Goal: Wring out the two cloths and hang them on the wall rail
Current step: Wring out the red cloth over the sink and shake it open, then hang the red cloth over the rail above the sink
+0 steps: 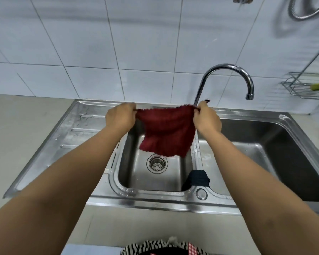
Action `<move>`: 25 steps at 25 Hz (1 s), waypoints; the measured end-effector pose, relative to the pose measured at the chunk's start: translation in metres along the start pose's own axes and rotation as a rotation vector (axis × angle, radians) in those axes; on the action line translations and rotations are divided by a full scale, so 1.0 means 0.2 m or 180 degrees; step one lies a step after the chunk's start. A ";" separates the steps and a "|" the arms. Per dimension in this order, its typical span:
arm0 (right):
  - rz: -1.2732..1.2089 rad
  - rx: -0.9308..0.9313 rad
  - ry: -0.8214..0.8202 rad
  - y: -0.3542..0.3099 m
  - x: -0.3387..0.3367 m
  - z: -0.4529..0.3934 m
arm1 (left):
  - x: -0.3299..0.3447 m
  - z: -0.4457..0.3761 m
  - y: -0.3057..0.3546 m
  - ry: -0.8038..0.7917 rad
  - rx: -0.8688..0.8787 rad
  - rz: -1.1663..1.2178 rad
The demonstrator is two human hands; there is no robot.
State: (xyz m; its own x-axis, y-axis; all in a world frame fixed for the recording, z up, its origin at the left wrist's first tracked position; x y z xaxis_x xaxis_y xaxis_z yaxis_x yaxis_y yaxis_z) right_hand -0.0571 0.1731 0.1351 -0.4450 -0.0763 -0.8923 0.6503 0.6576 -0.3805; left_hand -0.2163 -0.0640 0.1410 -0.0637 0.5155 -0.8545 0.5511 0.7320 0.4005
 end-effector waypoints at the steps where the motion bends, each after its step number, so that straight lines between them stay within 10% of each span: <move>1: -0.0072 -0.0009 0.0045 0.00 -0.01 0.02 | -0.03 0.01 -0.02 0.0102 -0.0081 0.0107; 13: -0.0430 0.0153 0.0070 0.05 -0.10 0.02 | -0.17 0.02 -0.06 0.0093 -0.0527 0.0152; 25: -0.2915 0.0264 -0.0602 -0.46 -0.07 -0.05 | -0.43 -0.08 -0.38 0.1243 -0.1555 0.3244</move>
State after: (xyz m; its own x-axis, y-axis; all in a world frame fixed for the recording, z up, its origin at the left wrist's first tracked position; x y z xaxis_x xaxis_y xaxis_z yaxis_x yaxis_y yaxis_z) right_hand -0.1170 0.1212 0.1851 -0.7026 -0.6630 -0.2586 0.1413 0.2261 -0.9638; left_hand -0.2654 -0.1572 0.1888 -0.0761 0.9956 0.0540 0.1255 -0.0442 0.9911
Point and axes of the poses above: each hand's wrist, its own z-axis away from the middle knuckle, its own x-axis out of the palm, y = z × x, the point moved 9 cm from there along -z, towards the middle knuckle, and after that the axes turned 9 degrees about z, right-handed, at the moved point
